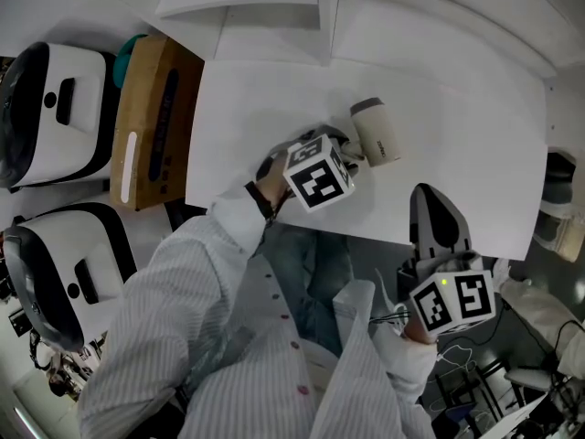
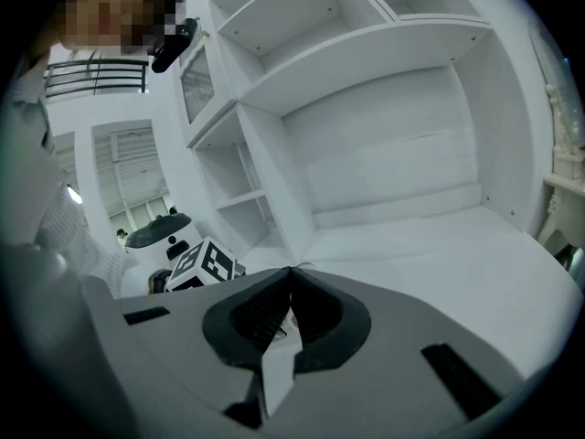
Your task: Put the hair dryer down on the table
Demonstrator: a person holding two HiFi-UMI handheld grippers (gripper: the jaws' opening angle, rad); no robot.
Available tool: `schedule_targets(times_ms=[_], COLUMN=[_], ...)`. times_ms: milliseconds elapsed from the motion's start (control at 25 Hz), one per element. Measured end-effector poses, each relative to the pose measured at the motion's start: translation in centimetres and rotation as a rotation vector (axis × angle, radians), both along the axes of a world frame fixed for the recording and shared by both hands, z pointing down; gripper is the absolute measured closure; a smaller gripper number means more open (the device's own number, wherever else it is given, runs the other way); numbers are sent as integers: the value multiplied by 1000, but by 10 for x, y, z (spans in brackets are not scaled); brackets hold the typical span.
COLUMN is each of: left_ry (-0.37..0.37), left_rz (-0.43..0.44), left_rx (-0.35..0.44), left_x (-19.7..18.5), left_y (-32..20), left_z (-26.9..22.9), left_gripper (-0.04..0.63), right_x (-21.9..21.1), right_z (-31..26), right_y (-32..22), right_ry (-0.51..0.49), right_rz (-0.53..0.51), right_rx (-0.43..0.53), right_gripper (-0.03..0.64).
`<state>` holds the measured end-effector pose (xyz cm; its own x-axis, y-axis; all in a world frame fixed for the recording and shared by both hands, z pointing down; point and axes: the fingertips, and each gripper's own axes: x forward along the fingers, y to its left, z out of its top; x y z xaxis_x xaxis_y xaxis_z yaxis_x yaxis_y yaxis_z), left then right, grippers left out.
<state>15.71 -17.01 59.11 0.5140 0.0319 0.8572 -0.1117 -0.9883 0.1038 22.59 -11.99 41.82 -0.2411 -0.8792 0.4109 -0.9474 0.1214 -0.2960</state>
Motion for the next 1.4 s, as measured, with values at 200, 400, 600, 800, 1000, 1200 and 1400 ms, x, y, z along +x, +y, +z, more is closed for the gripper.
schedule_targets(times_ms=[200, 400, 600, 800, 1000, 1200, 1400], left_ry=[-50, -79, -103, -96, -94, -72, -77], left_rz=[19, 38, 57, 60, 59, 53, 43], left_rx=[7, 9, 11, 7, 6, -1, 15], left_x=[0, 2, 4, 6, 8, 8, 9], left_y=[5, 9, 11, 11, 12, 12, 11], left_z=[14, 22, 27, 28, 28, 27, 28], left_gripper=[376, 376, 376, 373, 370, 364, 356], right_x=[1, 3, 5, 7, 7, 6, 5], right_z=[3, 7, 8, 11, 11, 10, 9], right_y=[-1, -2, -5, -5, -5, -4, -2], right_ry=[-5, -10, -13, -17, -18, -13, -7], right_rz=[2, 4, 9, 15, 20, 22, 22], right_rx=[-9, -17, -21, -26, -29, -30, -28], right_gripper=[606, 606, 606, 606, 606, 606, 606])
